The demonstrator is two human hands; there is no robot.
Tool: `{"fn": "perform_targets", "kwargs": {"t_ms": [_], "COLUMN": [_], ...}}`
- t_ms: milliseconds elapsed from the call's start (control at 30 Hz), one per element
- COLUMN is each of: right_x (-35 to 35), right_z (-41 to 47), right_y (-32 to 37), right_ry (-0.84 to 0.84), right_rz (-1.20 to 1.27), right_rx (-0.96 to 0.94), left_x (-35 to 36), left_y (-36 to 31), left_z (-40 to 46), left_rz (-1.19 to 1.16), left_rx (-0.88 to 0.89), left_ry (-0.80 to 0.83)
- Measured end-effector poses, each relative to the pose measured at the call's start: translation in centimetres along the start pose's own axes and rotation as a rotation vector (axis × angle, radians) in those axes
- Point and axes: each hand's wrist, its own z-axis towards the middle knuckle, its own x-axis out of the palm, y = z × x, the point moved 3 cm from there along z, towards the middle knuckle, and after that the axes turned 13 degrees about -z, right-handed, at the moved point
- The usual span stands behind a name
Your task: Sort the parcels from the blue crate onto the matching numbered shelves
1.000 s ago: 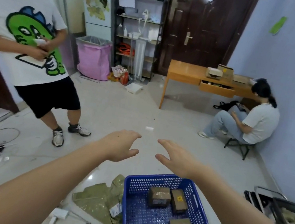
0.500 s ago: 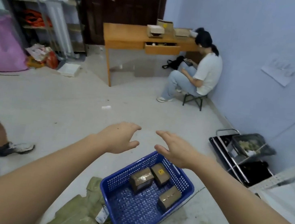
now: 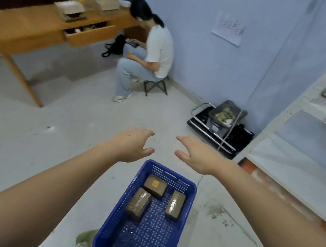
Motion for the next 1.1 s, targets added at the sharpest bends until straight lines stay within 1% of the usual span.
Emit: {"fn": "perform_targets", "kwargs": {"t_ms": [167,333,433,533,600,700,767,933,1033,1100], "right_x": [2.4,5.9,9.9,15.5,20.3,29.2,36.6,55.4,65.0,70.6], "right_z": [2.3,4.8,6.6,8.3,9.8,12.1,13.9,17.3,19.0,20.4], "right_y": [1.3,3.3,3.9,4.4,4.5,4.4,4.0,4.1,4.1,4.0], "right_ry": [0.007,0.016,0.051,0.11,0.17,0.233,0.279,0.43,0.484,0.5], "right_rz": [0.066,0.205,0.307,0.376,0.421,0.477,0.509,0.604,0.666,0.747], "right_rx": [0.202,0.403,0.491,0.532,0.535,0.526,0.52,0.502,0.524,0.581], "left_x": [1.0,2.3,4.7,9.0,12.9,20.5,27.1,45.1,54.4,60.2], "left_y": [2.6,6.9,10.4,13.9,16.2,19.9,22.6,30.2,34.1,35.7], "left_z": [5.9,10.4,13.1,15.5,17.0,19.5,21.7,25.6,27.3,28.0], "left_rz": [0.118,0.188,0.218,0.215,0.186,0.131,0.072,-0.083,-0.203,-0.318], "left_rx": [0.209,0.364,0.372,0.356,0.317,0.257,0.213,0.039,-0.14,-0.253], "left_ry": [0.158,0.276,0.353,0.425,0.463,0.499,0.539,0.654,0.647,0.572]}}
